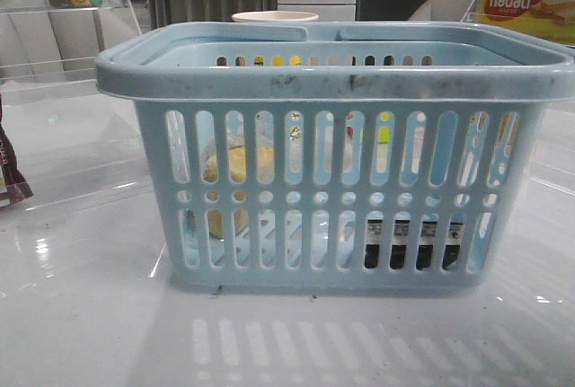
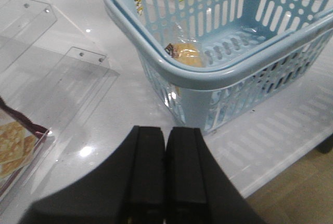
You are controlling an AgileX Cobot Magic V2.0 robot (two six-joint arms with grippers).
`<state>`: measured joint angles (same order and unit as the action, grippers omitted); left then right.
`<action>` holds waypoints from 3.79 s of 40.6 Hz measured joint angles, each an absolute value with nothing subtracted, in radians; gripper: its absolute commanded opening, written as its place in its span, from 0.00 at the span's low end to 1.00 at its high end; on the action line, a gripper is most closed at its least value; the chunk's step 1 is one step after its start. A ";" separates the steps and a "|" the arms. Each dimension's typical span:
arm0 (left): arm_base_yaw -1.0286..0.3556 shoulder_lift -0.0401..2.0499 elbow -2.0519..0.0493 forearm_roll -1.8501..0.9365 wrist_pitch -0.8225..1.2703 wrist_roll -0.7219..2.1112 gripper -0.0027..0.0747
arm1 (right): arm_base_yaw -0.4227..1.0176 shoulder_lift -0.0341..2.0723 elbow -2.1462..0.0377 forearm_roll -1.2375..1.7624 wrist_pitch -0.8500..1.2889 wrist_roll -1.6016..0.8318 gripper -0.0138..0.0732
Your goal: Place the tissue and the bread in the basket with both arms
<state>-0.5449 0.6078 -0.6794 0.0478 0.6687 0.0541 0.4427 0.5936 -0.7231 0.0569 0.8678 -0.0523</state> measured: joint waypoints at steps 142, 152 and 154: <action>-0.059 -0.005 0.007 -0.055 0.052 0.054 0.15 | 0.002 -0.010 0.029 0.057 0.090 -0.053 0.22; -0.059 -0.005 0.007 -0.055 0.052 0.054 0.15 | 0.002 -0.010 0.029 0.057 0.090 -0.053 0.22; -0.059 -0.005 0.007 -0.055 0.052 0.054 0.15 | 0.002 -0.010 0.029 0.057 0.090 -0.053 0.22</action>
<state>-0.0595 -0.0052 0.0068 -0.0545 0.0525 0.0541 0.0017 -0.0103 0.0288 0.0565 0.0897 -0.0534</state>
